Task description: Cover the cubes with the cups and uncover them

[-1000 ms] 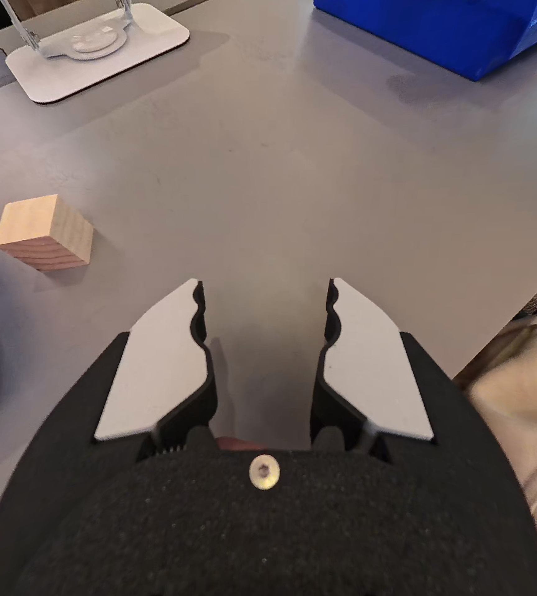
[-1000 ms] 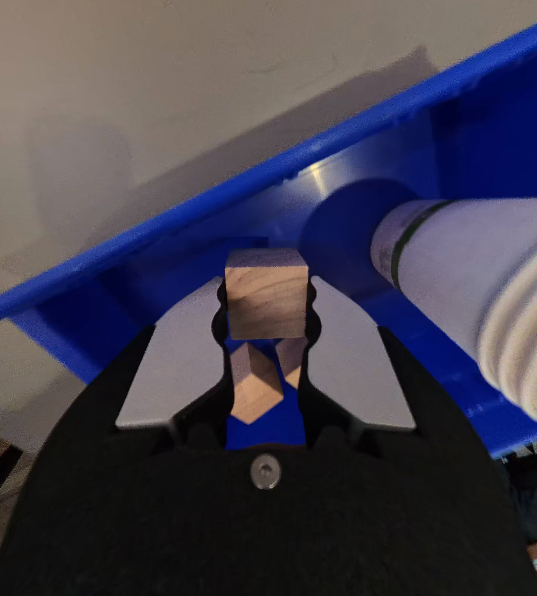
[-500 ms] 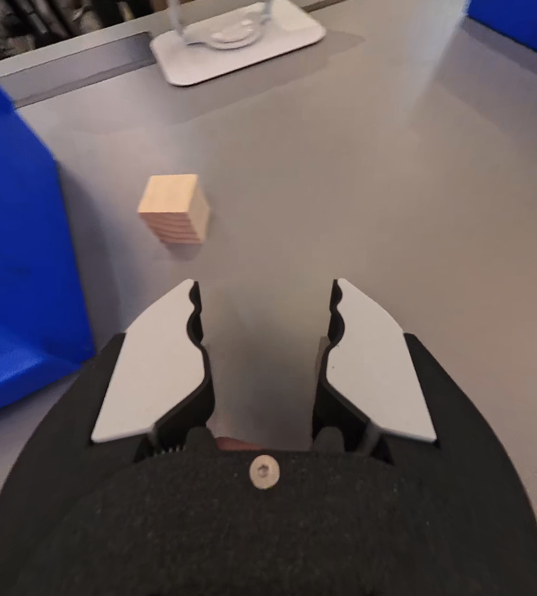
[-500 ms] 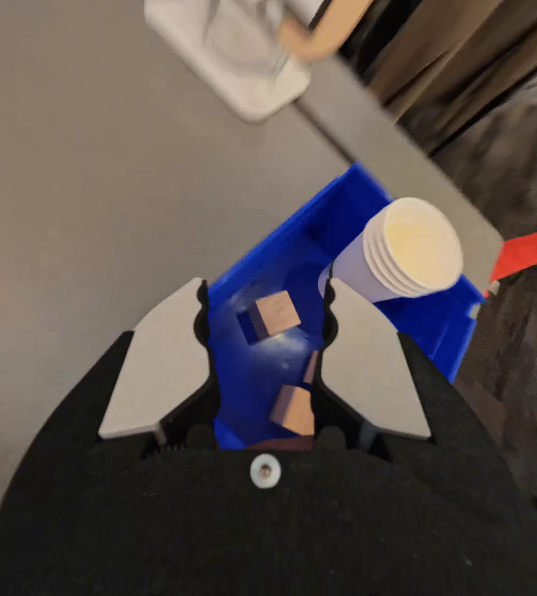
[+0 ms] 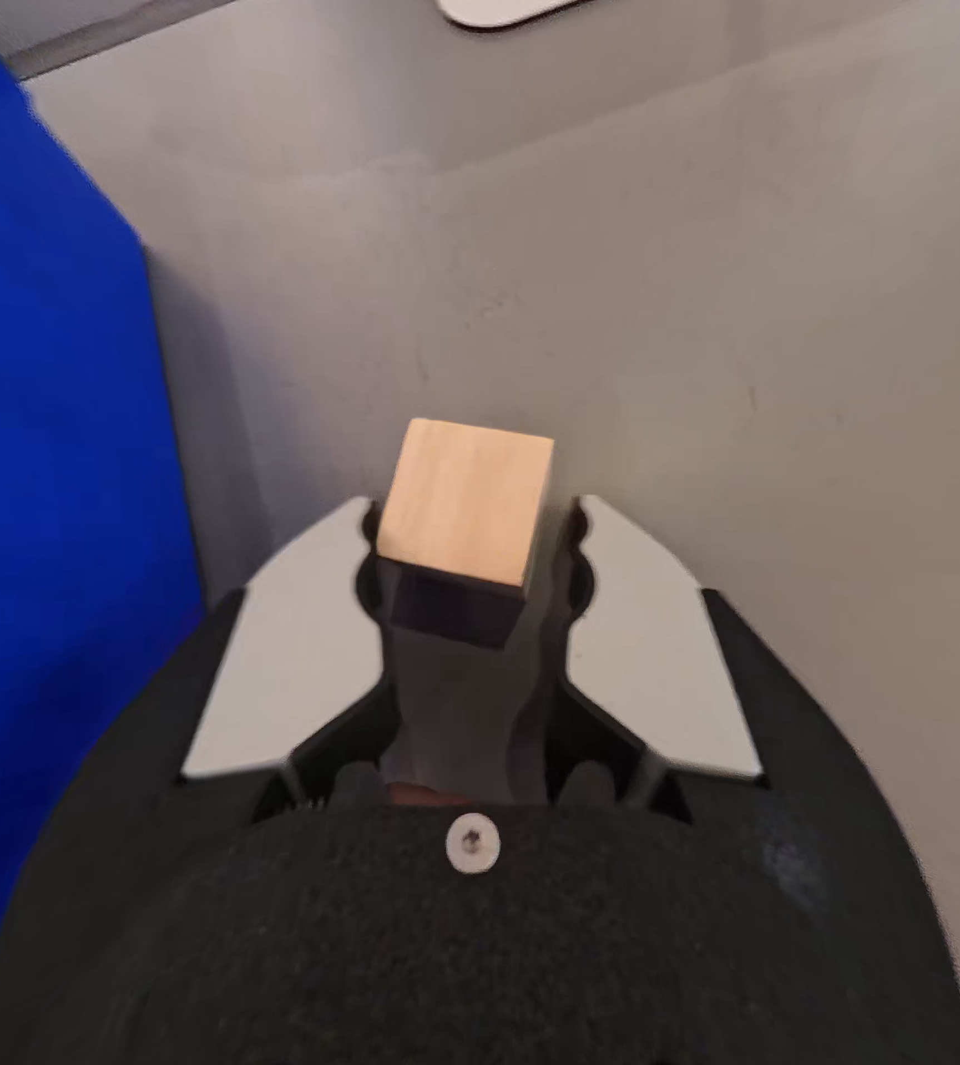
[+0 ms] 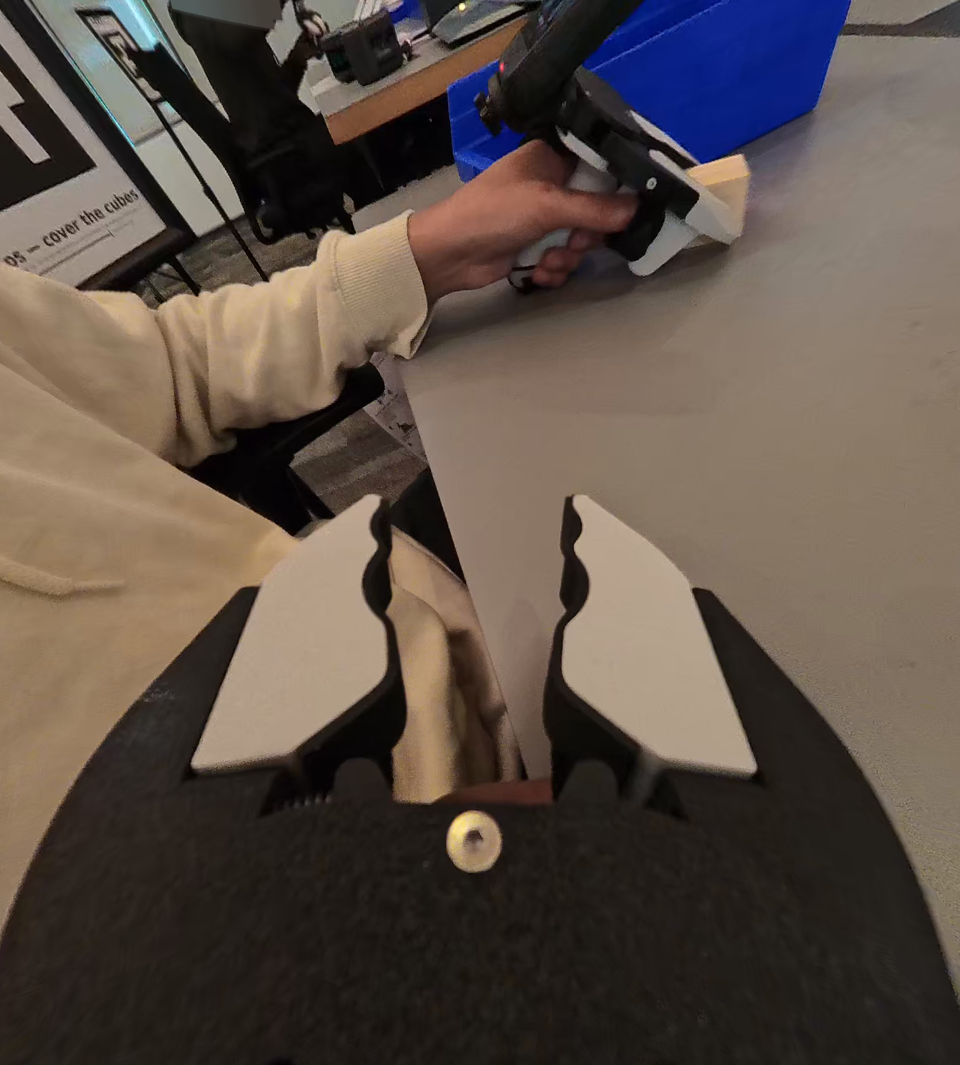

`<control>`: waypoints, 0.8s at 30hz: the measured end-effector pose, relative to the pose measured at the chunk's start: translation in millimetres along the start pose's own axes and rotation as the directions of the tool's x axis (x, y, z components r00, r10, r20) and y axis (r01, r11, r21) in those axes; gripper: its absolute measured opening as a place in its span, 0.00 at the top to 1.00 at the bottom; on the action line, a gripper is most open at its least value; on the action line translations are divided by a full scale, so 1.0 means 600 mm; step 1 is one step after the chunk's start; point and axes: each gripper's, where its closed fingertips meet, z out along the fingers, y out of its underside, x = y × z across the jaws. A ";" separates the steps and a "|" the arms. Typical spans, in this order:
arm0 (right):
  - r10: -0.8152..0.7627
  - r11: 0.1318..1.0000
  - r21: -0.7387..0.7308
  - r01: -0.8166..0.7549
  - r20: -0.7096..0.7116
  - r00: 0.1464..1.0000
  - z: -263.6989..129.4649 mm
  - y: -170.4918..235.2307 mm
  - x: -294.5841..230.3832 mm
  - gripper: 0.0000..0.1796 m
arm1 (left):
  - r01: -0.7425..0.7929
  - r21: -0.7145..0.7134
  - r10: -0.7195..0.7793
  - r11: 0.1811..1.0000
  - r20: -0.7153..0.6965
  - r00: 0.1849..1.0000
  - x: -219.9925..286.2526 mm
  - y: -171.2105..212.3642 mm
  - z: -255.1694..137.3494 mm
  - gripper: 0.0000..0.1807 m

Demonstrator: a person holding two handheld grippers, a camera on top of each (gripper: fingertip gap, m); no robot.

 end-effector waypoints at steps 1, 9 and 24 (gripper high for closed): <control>0.013 1.000 0.008 -0.013 0.006 1.000 0.001 0.003 0.000 0.69 | -0.021 0.009 0.021 1.000 -0.025 0.999 0.006 -0.002 -0.001 0.73; 0.022 0.998 0.050 -0.024 0.035 0.999 -0.019 -0.003 0.005 0.73 | -0.165 0.070 0.179 0.984 -0.322 0.930 0.103 -0.011 -0.050 0.73; 0.020 0.999 0.035 -0.016 -0.095 0.995 -0.036 0.006 0.052 0.74 | -0.570 0.345 0.617 0.746 -0.680 0.395 0.345 0.057 -0.135 0.74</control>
